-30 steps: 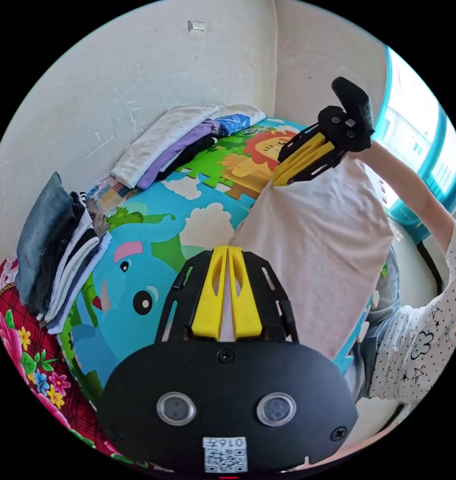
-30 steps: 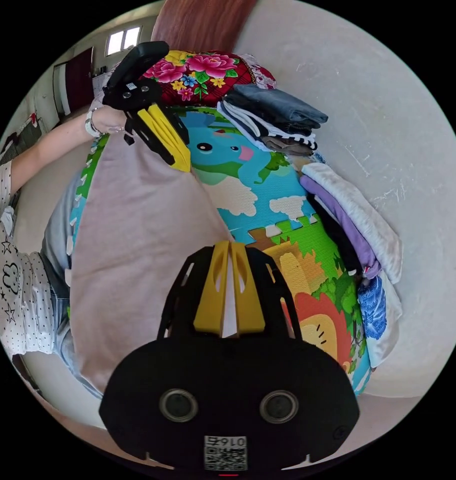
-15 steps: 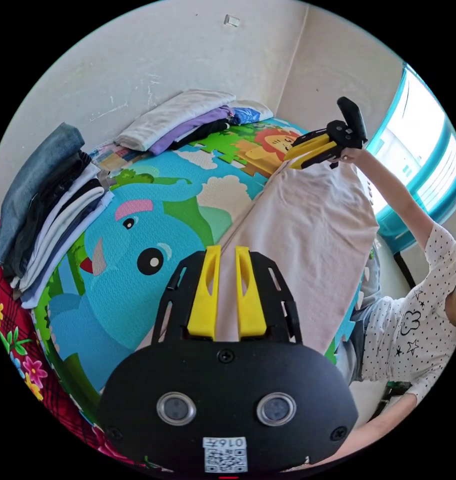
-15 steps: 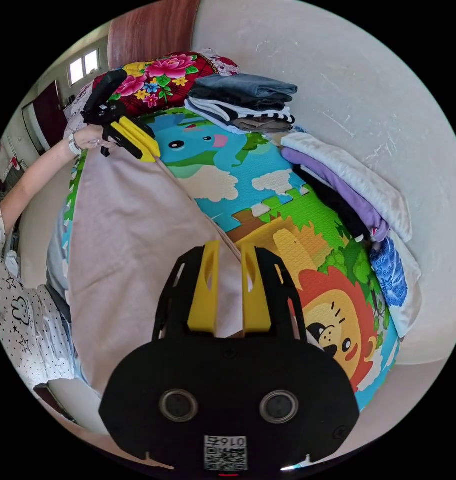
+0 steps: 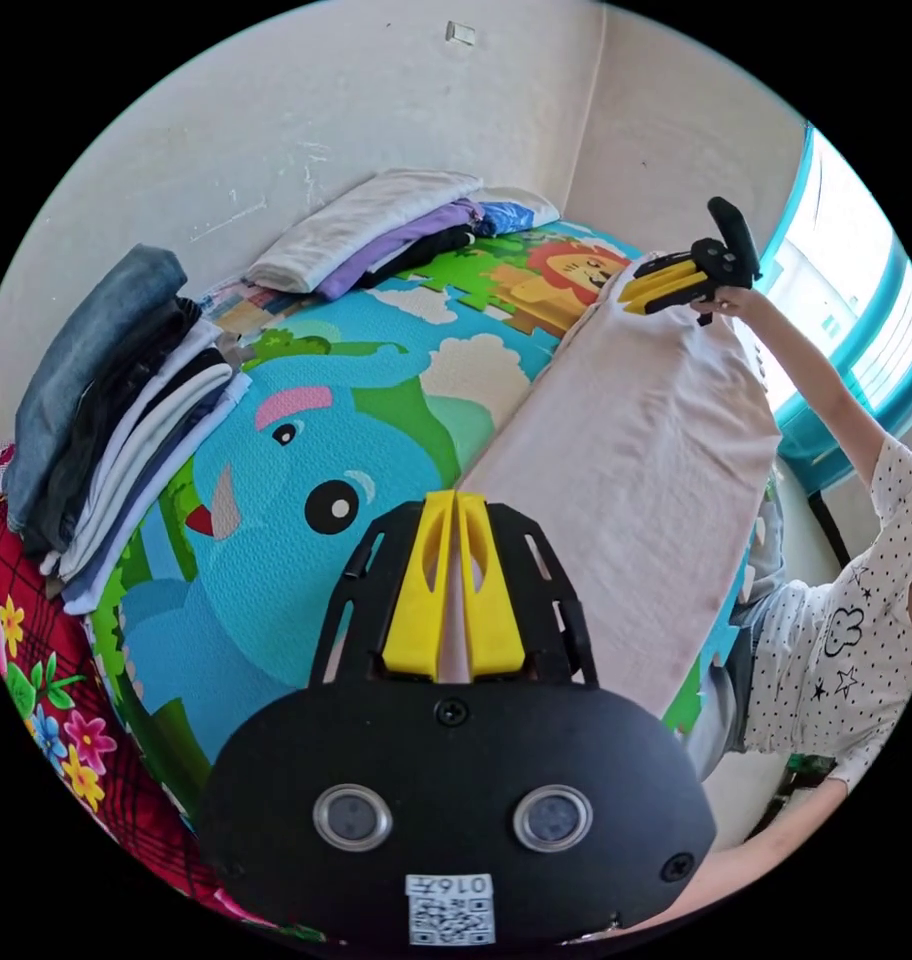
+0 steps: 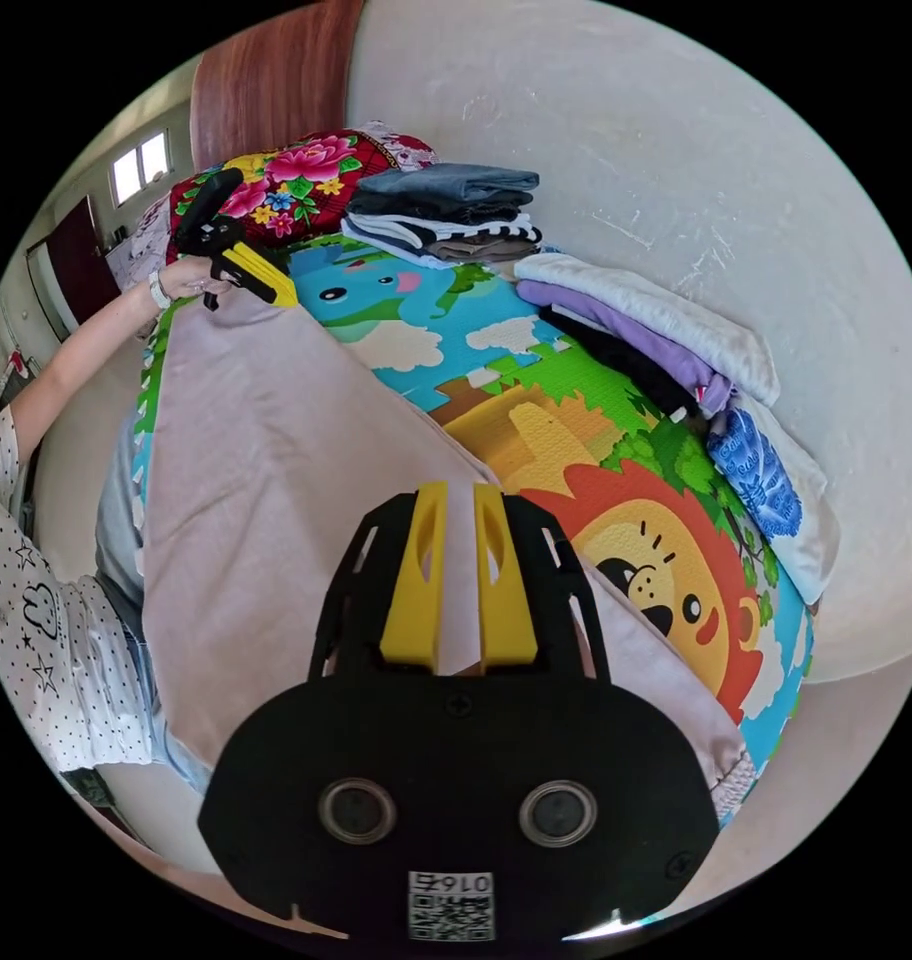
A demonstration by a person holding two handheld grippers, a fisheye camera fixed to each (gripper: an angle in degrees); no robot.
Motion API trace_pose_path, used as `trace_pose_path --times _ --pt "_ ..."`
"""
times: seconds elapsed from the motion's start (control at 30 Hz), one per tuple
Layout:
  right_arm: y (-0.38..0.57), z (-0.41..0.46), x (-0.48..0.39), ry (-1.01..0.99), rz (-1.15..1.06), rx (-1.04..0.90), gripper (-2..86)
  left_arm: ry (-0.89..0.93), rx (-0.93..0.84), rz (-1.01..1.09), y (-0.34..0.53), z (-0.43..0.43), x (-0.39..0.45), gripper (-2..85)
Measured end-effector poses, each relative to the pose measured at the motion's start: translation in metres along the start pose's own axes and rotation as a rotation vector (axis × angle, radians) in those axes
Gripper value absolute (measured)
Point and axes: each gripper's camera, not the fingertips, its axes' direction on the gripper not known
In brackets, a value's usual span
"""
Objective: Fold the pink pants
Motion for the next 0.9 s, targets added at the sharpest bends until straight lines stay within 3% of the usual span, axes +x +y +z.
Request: trace_pose_path --times 0.13,0.3,0.43,0.57,0.67,0.73,0.9 --pt "0.018 0.017 -0.002 0.005 0.041 0.029 2.9 -0.020 0.039 -0.061 0.002 -0.014 -0.006 -1.0" --pt "0.027 0.066 -0.015 0.045 0.048 -0.085 0.9 0.172 0.219 -0.078 -0.010 -0.041 0.017 -1.0" --pt "0.043 0.094 -0.030 0.084 0.043 -0.105 0.3 0.282 0.144 0.020 -0.044 -0.037 0.100 -1.0" --pt "0.084 0.070 -0.043 0.123 0.053 -0.029 1.5 0.356 0.112 0.183 -0.054 -0.050 0.207 -1.0" --pt "0.149 0.044 -0.044 0.227 0.125 0.038 6.0 0.382 0.142 0.286 -0.053 -0.064 0.278 -1.0" --pt "0.215 0.030 -0.029 0.269 0.262 0.059 10.7 0.433 0.147 0.345 -0.057 -0.069 0.316 -1.0" --pt "0.359 0.009 0.009 0.298 0.595 0.142 13.1 0.542 0.234 0.396 -0.065 -0.079 0.407 -1.0"
